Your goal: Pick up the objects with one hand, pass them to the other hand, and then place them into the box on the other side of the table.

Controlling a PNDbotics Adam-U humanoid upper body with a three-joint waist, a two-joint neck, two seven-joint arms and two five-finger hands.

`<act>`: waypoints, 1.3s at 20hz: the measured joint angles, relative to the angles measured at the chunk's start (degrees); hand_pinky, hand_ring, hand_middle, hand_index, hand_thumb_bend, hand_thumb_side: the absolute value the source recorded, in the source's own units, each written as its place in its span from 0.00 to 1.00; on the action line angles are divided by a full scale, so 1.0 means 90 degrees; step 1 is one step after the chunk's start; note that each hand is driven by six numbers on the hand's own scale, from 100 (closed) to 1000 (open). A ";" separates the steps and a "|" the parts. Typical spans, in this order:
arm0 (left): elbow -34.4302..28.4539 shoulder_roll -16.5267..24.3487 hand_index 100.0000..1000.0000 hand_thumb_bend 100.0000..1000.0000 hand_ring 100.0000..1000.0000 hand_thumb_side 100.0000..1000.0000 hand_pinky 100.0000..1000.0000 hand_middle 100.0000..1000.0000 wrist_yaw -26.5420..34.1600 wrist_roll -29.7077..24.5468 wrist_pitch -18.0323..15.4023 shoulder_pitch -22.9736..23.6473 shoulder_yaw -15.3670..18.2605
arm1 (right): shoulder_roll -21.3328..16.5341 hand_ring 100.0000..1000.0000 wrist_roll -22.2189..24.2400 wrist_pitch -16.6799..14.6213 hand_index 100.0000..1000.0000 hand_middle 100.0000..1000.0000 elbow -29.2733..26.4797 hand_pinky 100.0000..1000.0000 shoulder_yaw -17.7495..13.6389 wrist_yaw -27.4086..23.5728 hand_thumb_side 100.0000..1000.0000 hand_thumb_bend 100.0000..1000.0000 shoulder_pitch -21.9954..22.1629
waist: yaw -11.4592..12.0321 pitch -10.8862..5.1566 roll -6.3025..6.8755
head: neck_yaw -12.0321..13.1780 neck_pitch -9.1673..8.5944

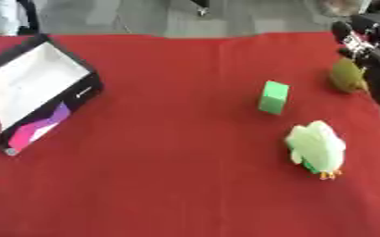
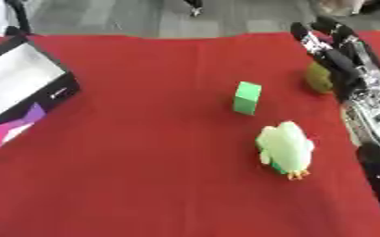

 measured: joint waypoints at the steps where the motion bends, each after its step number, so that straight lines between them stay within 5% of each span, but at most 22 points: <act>1: -0.0017 0.0000 0.86 0.93 0.77 0.60 0.70 0.81 0.0002 0.0006 -0.0006 0.0005 0.0004 | -0.0026 0.84 0.0015 0.0018 0.90 0.89 -0.0042 0.89 0.0000 0.0000 0.35 0.50 0.0009 | 0.0009 0.0013 0.0000 | -0.0002 0.0000; 9: -0.0169 0.0000 0.86 0.92 0.77 0.60 0.70 0.81 0.0013 0.0120 -0.0064 0.0009 0.0086 | -0.0177 0.84 0.0056 0.0140 0.90 0.89 -0.0271 0.90 0.0000 0.0002 0.36 0.50 0.0049 | 0.0026 0.0300 0.0000 | -0.0003 0.0001; 17: -0.0230 0.0000 0.86 0.92 0.77 0.60 0.71 0.81 0.0029 0.0172 -0.0069 0.0039 0.0122 | -0.0332 0.85 0.0234 0.0387 0.90 0.89 -0.0408 0.90 0.0012 0.0100 0.33 0.55 0.0088 | 0.0057 0.0320 0.0000 | -0.0002 0.0001; 21: -0.0233 0.0009 0.86 0.92 0.77 0.60 0.71 0.81 0.0029 0.0177 -0.0063 0.0130 0.0124 | -0.0801 0.85 0.0656 0.0966 0.90 0.88 -0.0750 0.90 0.0146 0.0324 0.31 0.56 0.0164 | 0.0059 0.0320 -0.0001 | 0.0005 0.0001; 26: -0.0236 0.0128 0.86 0.92 0.77 0.60 0.71 0.81 0.0029 0.0195 -0.0040 0.0251 0.0138 | -0.1965 0.86 0.1622 0.1923 0.90 0.88 -0.1802 0.90 0.0379 0.0791 0.29 0.56 0.0229 | 0.0041 0.0319 -0.0052 | 0.0042 0.0001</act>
